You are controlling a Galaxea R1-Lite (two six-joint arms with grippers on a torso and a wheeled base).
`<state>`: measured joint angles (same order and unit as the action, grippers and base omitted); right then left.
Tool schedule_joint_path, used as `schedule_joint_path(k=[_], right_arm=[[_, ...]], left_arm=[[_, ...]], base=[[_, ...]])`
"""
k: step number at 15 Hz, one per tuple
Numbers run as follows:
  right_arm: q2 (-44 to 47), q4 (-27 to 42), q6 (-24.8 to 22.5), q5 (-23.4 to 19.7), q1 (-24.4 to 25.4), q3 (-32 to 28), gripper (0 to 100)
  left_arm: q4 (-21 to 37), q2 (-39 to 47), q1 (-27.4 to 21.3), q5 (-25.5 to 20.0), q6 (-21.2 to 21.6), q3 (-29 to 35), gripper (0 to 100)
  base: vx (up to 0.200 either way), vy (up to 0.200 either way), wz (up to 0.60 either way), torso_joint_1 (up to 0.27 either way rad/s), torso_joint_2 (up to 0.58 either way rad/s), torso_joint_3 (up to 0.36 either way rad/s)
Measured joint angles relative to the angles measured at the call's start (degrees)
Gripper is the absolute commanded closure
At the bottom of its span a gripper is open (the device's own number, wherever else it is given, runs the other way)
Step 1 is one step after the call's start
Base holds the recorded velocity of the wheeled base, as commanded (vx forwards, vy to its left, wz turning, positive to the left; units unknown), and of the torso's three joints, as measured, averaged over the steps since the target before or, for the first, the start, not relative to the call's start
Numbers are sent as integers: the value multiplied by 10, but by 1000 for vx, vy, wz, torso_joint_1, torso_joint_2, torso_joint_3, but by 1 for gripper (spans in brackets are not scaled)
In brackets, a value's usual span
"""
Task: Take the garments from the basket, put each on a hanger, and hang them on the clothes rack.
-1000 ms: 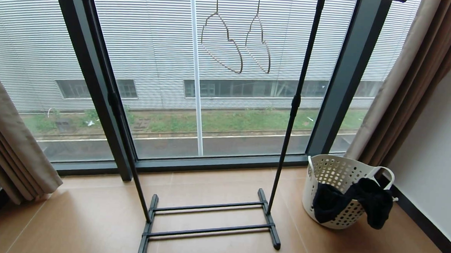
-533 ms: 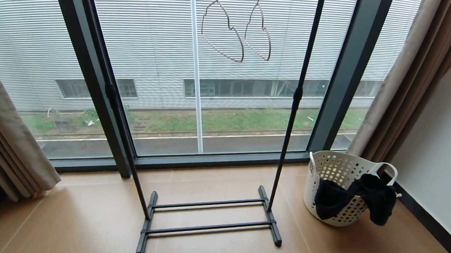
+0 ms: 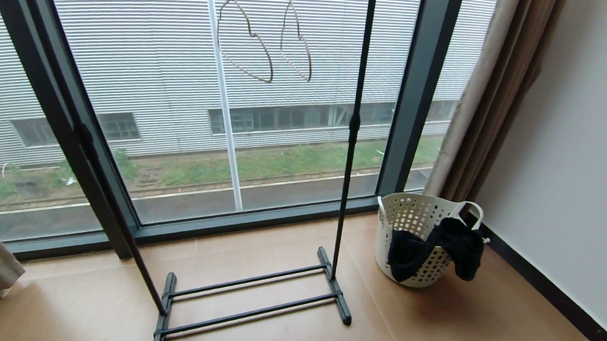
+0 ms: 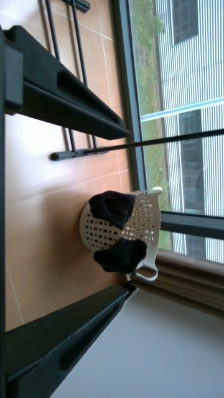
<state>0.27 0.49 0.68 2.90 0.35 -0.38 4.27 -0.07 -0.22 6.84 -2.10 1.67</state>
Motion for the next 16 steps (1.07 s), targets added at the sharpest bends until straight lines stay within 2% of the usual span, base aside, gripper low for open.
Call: schedule_joint_path(k=[3,8,9,12,14,15,16], right_arm=[[0,0,0,0,0,0,0],[0,1,0,0,0,0,0],[0,0,0,0,0,0,0],[0,1,0,0,0,0,0],[0,0,0,0,0,0,0],[0,0,0,0,0,0,0],[0,1,0,0,1,0,0]], left_arm=[[0,0,0,0,0,0,0],[-1,0,1,0,0,0,0],[0,0,0,0,0,0,0],[-1,0,1,0,0,0,0],[0,0,0,0,0,0,0],[0,0,1,0,0,0,0],[-1,0,1,0,0,0,0]], base=[[0,-200,0,4,2,4],[0,0,0,0,0,0],[200,0,0,2,2,2],[200,-200,0,-2,1,7],[200,0,0,7,7,0],[200,-200,0,-2,2,2],[0,-200,0,2,2,7]])
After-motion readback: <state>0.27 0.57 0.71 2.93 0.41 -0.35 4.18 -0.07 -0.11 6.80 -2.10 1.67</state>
